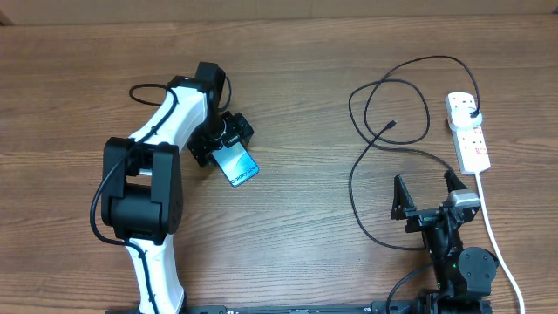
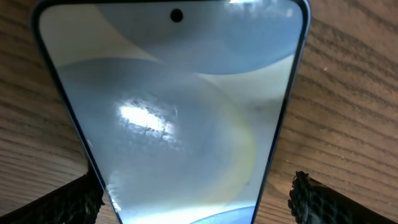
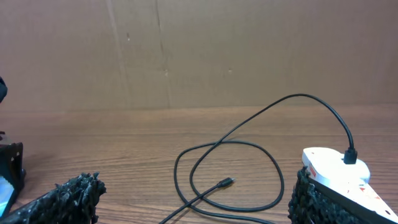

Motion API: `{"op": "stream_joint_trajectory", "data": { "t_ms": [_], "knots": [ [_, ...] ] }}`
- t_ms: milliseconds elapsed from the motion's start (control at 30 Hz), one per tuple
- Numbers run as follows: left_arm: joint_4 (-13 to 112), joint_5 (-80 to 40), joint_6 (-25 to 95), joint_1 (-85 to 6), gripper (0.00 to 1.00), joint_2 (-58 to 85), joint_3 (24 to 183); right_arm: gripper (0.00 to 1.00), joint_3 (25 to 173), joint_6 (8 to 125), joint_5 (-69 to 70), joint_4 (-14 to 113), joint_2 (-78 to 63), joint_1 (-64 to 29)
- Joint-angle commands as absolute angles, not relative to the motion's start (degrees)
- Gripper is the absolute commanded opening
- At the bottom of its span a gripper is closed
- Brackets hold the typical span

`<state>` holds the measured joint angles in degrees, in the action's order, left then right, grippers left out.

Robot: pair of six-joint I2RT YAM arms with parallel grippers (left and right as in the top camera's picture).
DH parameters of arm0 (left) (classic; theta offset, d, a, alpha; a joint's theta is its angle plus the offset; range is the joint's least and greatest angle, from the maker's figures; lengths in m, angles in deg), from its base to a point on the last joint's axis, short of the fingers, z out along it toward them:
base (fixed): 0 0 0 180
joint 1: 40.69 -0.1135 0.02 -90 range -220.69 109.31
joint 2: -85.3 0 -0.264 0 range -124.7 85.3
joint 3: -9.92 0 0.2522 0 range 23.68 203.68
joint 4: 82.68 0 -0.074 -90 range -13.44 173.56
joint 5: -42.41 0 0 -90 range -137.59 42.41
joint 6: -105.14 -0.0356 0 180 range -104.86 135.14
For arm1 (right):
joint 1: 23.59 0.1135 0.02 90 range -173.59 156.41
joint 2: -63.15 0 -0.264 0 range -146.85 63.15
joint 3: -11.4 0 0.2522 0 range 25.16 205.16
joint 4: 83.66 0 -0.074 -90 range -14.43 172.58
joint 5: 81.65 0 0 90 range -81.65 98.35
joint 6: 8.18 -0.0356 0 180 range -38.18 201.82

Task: Plug charger to phone and switch on socket
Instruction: 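Lower the left gripper and grasp the phone's bottom edge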

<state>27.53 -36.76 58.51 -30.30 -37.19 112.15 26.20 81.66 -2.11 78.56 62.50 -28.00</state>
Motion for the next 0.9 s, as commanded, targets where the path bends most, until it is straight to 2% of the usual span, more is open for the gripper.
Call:
{"op": "stream_joint_trajectory", "data": {
  "t_ms": [0,267,500,867],
  "knots": [
    [28.03,-37.50,58.88,-28.46,1.00,-39.12,112.67,1.00,25.61,81.92,-1.74,78.87,62.66,-28.04],
    [26.59,-44.26,61.07,-26.47,1.00,-39.12,112.67,1.00,25.61,81.92,-1.74,78.87,62.66,-28.04],
    [26.57,-45.20,60.98,-26.41,1.00,-39.12,112.65,1.00,25.61,81.92,-1.76,78.87,62.66,-28.04],
    [26.57,-45.20,55.28,-26.19,0.83,-39.12,112.54,1.00,25.61,81.92,-1.76,78.87,62.66,-28.04]
  ]
}}
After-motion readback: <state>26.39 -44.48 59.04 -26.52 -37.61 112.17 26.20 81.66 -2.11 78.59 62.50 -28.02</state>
